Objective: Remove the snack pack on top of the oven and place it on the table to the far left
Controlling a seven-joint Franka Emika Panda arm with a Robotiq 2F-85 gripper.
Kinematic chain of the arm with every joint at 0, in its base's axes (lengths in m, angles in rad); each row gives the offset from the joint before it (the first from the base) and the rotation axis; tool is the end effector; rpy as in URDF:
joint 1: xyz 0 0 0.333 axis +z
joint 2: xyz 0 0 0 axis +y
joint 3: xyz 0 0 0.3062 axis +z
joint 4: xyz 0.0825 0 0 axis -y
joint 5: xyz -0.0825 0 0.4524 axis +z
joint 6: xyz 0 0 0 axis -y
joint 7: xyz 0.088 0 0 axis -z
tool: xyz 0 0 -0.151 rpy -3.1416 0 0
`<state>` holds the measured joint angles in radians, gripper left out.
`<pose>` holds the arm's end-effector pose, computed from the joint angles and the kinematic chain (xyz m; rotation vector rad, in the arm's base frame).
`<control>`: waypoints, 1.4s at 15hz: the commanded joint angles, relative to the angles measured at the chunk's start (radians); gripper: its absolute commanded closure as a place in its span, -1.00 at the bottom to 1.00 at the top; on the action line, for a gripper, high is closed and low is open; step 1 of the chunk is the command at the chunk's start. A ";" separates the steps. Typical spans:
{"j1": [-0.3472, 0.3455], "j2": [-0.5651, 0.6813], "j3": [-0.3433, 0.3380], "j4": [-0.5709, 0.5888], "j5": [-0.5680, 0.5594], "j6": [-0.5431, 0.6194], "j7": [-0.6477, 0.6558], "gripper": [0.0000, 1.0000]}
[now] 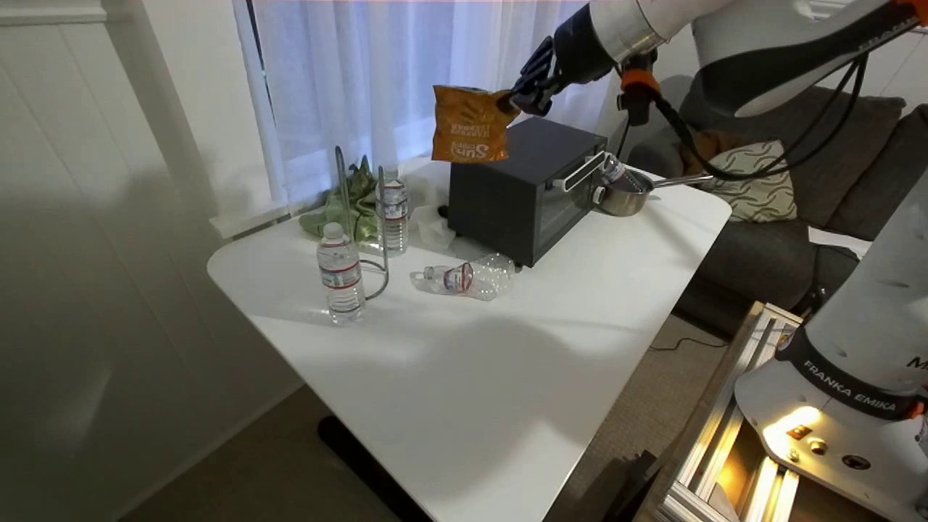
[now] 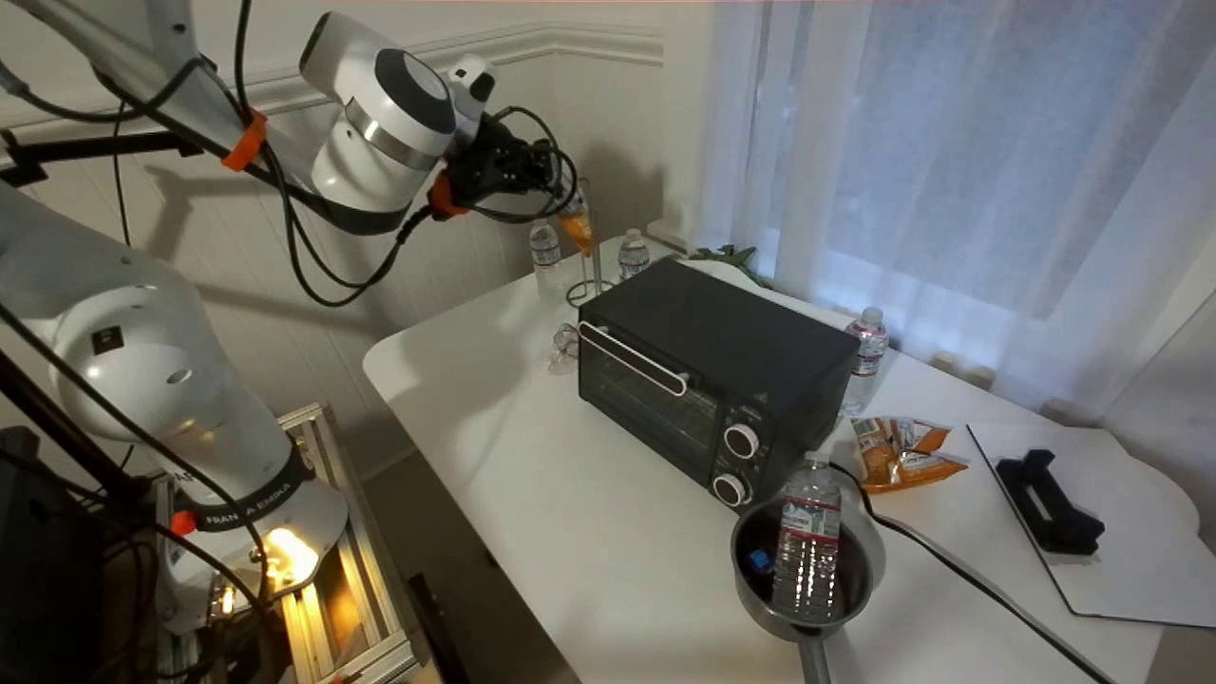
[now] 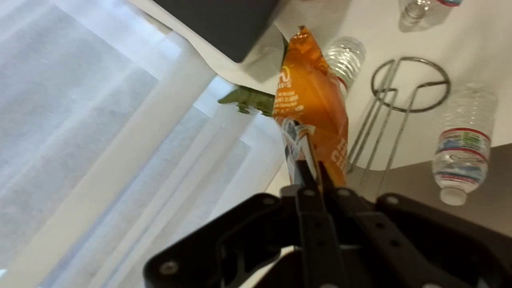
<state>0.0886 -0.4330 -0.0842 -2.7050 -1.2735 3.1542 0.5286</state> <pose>0.4757 0.0915 0.3425 2.4502 0.9591 1.1670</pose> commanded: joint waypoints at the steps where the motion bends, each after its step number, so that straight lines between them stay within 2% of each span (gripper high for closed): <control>1: 0.060 -0.085 0.020 -0.103 0.184 0.025 -0.167 0.99; 2: 0.211 -0.030 -0.095 -0.046 0.116 -0.020 -0.103 0.99; 3: 0.255 -0.024 -0.117 -0.048 0.150 -0.030 -0.121 0.99; 5: 0.370 -0.019 -0.204 -0.048 0.229 -0.105 -0.152 0.99; 6: 0.279 -0.021 -0.130 -0.048 0.154 -0.056 -0.096 0.99; 7: 0.308 -0.017 -0.149 -0.048 0.162 -0.069 -0.103 0.96; 12: 0.295 -0.016 -0.143 -0.047 0.161 -0.067 -0.102 0.99; 14: 0.393 0.053 -0.202 -0.049 0.180 -0.067 -0.143 0.99; 18: 0.637 0.205 -0.369 -0.058 0.236 0.007 -0.181 0.99; 21: 0.751 0.296 -0.452 -0.060 0.219 0.048 -0.152 0.99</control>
<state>0.7449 -0.2241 -0.4558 -2.7649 -1.0731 3.1400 0.3889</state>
